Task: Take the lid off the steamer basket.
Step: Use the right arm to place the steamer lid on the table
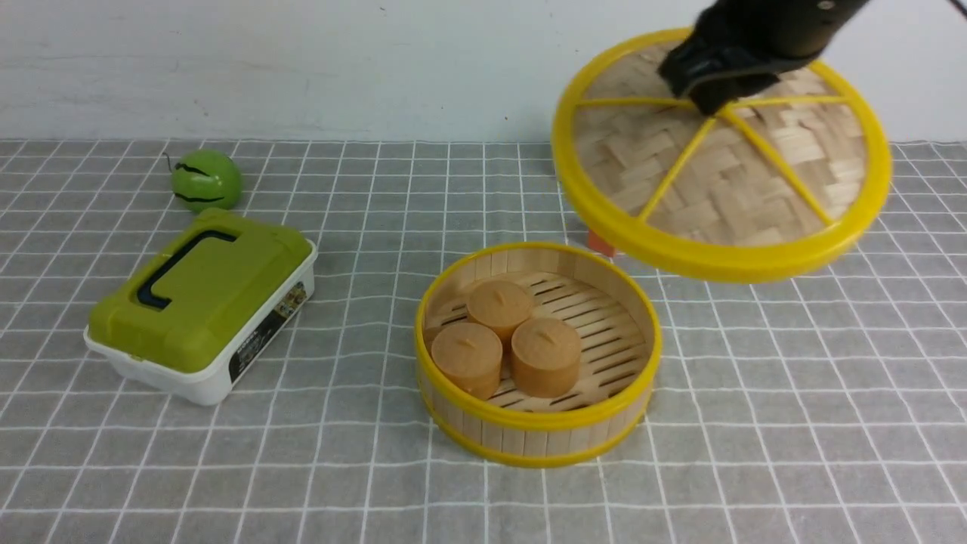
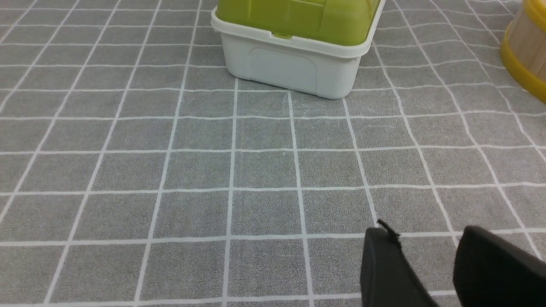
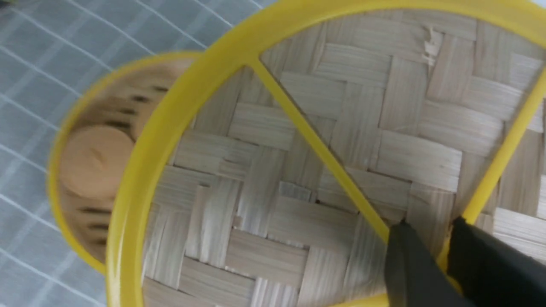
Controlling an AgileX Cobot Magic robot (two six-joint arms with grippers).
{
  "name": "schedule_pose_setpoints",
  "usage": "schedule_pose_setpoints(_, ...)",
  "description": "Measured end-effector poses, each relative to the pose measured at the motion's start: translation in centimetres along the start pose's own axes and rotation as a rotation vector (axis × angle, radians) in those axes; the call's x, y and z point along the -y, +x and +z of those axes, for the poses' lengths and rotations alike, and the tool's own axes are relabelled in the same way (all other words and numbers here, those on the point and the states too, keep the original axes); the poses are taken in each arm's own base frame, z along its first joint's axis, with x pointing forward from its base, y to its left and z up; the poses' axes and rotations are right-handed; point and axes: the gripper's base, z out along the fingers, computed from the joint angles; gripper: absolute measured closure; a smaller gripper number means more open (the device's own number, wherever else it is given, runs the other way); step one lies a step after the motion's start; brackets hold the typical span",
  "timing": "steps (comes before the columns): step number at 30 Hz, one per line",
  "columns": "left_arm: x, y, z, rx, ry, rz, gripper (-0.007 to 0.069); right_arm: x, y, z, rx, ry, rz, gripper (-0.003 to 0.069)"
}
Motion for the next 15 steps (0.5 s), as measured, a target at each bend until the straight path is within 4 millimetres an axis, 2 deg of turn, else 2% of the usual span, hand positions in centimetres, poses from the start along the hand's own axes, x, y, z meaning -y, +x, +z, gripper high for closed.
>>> schedule_pose_setpoints(1,0.0,0.0,0.0,0.0,0.0,0.0,0.0386,0.0,0.0,0.0,0.0,0.0,0.0,0.0574)
schedule_pose_setpoints(4,0.0,0.0,0.0,0.0,0.0,0.0,0.0386,3.4,4.5,0.8,-0.106,0.041,0.102,0.0574)
schedule_pose_setpoints(6,0.0,0.0,0.0,0.0,0.0,0.0,0.0386,4.5,6.4,1.8,-0.12,0.053,0.146,0.0574)
schedule_pose_setpoints(9,0.0,0.0,0.0,0.0,0.0,0.0,0.0386,5.7,8.9,4.1,-0.127,0.059,0.211,0.0574)
schedule_pose_setpoints(10,0.0,0.0,0.0,0.0,0.0,0.0,0.0386,6.2,10.4,6.1,-0.129,0.052,0.253,0.0574)
schedule_pose_setpoints(11,0.0,0.0,0.0,0.0,0.0,0.0,0.0386,6.2,10.8,6.6,-0.13,0.051,0.262,0.0574)
schedule_pose_setpoints(14,0.0,0.0,0.0,0.0,0.0,0.0,0.0386,6.9,12.7,10.3,-0.119,0.056,0.311,0.0574)
schedule_pose_setpoints(15,0.0,0.0,0.0,0.0,0.0,0.0,0.0386,6.9,12.7,10.4,-0.115,0.057,0.311,0.0574)
